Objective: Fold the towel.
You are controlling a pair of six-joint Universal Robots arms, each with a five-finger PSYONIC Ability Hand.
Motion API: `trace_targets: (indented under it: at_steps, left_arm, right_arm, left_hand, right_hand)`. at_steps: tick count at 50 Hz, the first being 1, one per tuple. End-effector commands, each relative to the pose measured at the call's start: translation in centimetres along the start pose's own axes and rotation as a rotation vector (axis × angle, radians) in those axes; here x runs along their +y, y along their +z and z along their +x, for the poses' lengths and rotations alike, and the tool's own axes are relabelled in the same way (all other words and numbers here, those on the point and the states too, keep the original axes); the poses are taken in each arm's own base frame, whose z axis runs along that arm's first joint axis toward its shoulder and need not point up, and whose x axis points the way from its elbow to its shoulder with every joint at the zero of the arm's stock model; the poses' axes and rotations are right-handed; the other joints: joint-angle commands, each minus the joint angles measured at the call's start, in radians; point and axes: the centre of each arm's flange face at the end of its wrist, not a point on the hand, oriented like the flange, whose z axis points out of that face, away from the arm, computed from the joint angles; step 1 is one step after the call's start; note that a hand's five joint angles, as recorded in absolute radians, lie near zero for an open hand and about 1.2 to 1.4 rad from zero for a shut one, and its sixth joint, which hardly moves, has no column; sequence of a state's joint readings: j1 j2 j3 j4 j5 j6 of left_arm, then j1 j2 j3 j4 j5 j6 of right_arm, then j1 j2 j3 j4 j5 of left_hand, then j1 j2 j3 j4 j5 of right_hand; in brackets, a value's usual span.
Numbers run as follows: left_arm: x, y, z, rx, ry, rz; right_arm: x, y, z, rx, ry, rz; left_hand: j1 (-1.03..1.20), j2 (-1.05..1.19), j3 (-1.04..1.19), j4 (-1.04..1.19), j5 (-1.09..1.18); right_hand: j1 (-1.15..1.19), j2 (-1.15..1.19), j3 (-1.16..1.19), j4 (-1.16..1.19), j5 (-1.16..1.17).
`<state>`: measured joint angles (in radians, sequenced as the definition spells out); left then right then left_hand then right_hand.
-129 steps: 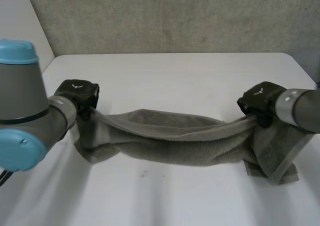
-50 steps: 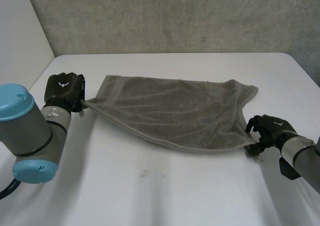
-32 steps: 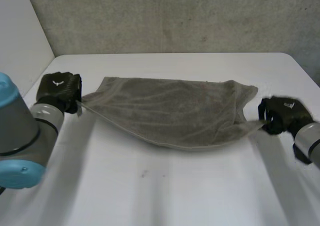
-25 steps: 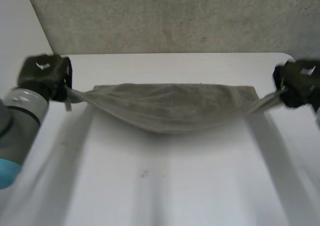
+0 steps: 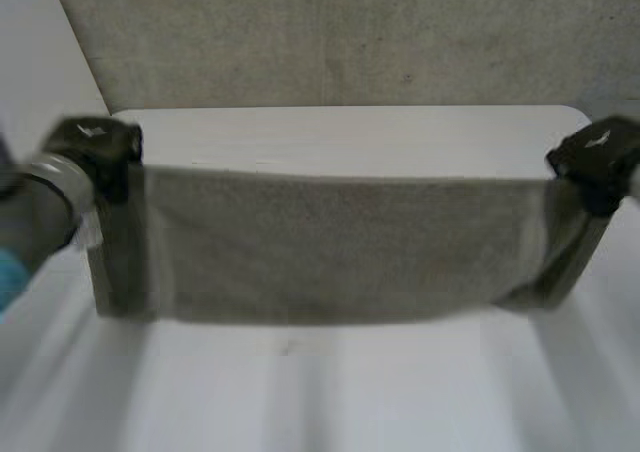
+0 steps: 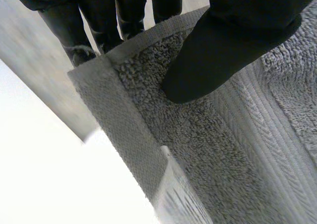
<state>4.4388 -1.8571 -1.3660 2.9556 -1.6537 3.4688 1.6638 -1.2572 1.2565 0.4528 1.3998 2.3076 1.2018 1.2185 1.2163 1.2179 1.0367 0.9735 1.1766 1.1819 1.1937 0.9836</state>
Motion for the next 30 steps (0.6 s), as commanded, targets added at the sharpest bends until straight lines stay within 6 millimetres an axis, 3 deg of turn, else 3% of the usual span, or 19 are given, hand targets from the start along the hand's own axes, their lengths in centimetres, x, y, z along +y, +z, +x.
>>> trace_targets:
  at_steps: [1,4,5,6,7,8,9,10,11,12,13,14,15,16,18,24,26,29,30]
  left_arm:
    - [4.4,5.9,2.1,0.045,0.065,-0.123]
    - [2.9,8.0,1.8,0.020,0.093,-0.071]
    - [2.9,8.1,1.8,0.020,0.093,-0.070]
    - [1.3,9.0,1.3,-0.004,0.108,-0.010]
    - [-1.0,9.6,0.6,-0.036,0.119,0.069]
    - [-1.0,9.6,0.6,-0.036,0.119,0.070]
    - [-3.8,9.8,-0.3,-0.074,0.114,0.169]
    - [-6.8,9.7,-1.3,-0.119,0.100,0.284]
    - [-6.9,9.7,-1.3,-0.120,0.100,0.285]
    - [-9.7,9.3,-2.3,-0.164,0.079,0.403]
    - [-9.7,9.3,-2.3,-0.165,0.079,0.404]
    - [-12.3,8.7,-3.2,-0.207,0.057,0.517]
    - [-14.4,7.8,-4.0,-0.242,0.034,0.619]
    - [-14.4,7.7,-4.0,-0.242,0.034,0.620]
    - [-17.5,5.4,-5.4,-0.285,-0.043,0.774]
    - [-16.3,4.7,-5.2,-0.229,-0.148,0.777]
    - [-13.7,5.4,-4.4,-0.194,-0.185,0.705]
    - [-12.0,6.0,-4.0,-0.183,-0.192,0.654]
    - [-10.1,6.4,-3.3,-0.167,-0.191,0.595]
  right_arm:
    - [-0.1,4.9,-3.4,-0.022,-0.049,-0.019]
    - [-1.4,7.1,-2.4,0.078,-0.066,0.040]
    - [-2.5,8.1,-1.0,0.160,-0.074,0.083]
    - [-4.1,8.5,0.7,0.256,-0.081,0.144]
    - [-4.1,8.5,0.7,0.257,-0.081,0.145]
    - [-6.1,8.4,2.9,0.368,-0.086,0.221]
    - [-8.2,7.9,5.0,0.480,-0.086,0.310]
    - [-8.2,7.9,5.0,0.482,-0.086,0.311]
    - [-10.3,7.0,6.9,0.587,-0.087,0.410]
    - [-10.3,7.0,6.9,0.588,-0.087,0.411]
    - [-12.1,5.8,8.4,0.678,-0.083,0.503]
    - [-13.6,4.2,9.7,0.760,-0.079,0.587]
    - [-13.6,4.1,9.7,0.761,-0.079,0.588]
    - [-14.7,2.6,10.5,0.819,-0.078,0.654]
    - [-15.2,1.6,10.7,0.853,-0.077,0.698]
    - [-13.9,1.0,8.6,0.794,-0.091,0.707]
    - [-13.1,1.5,7.7,0.753,-0.085,0.687]
    - [-11.1,2.9,5.6,0.655,-0.056,0.646]
    - [-9.9,3.5,4.6,0.605,-0.045,0.625]
  left_hand:
    - [0.194,0.178,0.180,0.178,0.185]
    - [0.194,0.178,0.180,0.178,0.185]
    - [0.194,0.178,0.180,0.178,0.185]
    - [0.194,0.178,0.180,0.178,0.185]
    - [0.194,0.178,0.180,0.178,0.185]
    - [0.194,0.178,0.180,0.178,0.185]
    - [0.194,0.178,0.180,0.178,0.185]
    - [0.194,0.178,0.180,0.178,0.185]
    - [0.194,0.178,0.180,0.178,0.185]
    - [0.194,0.178,0.180,0.178,0.185]
    - [0.194,0.178,0.180,0.178,0.185]
    - [0.194,0.178,0.180,0.178,0.185]
    - [0.194,0.178,0.180,0.178,0.185]
    - [0.194,0.178,0.180,0.178,0.185]
    - [0.194,0.178,0.180,0.178,0.185]
    - [0.194,0.178,0.180,0.178,0.185]
    - [0.194,0.178,0.180,0.178,0.185]
    - [0.194,0.178,0.180,0.178,0.185]
    - [0.194,0.178,0.180,0.178,0.185]
  right_hand:
    - [0.423,0.220,0.214,0.203,0.238]
    - [0.423,0.220,0.214,0.203,0.238]
    - [0.423,0.220,0.214,0.203,0.238]
    - [0.423,0.220,0.214,0.203,0.238]
    - [0.423,0.220,0.214,0.203,0.238]
    - [0.423,0.220,0.214,0.203,0.238]
    - [0.423,0.220,0.214,0.203,0.238]
    - [0.423,0.220,0.214,0.203,0.238]
    - [0.423,0.220,0.214,0.203,0.238]
    - [0.423,0.220,0.214,0.203,0.238]
    - [0.423,0.220,0.214,0.203,0.238]
    - [0.423,0.220,0.214,0.203,0.238]
    - [0.423,0.220,0.214,0.203,0.238]
    - [0.423,0.220,0.214,0.203,0.238]
    - [0.423,0.220,0.214,0.203,0.238]
    - [0.423,0.220,0.214,0.203,0.238]
    - [0.423,0.220,0.214,0.203,0.238]
    - [0.423,0.220,0.214,0.203,0.238]
    - [0.423,0.220,0.214,0.203,0.238]
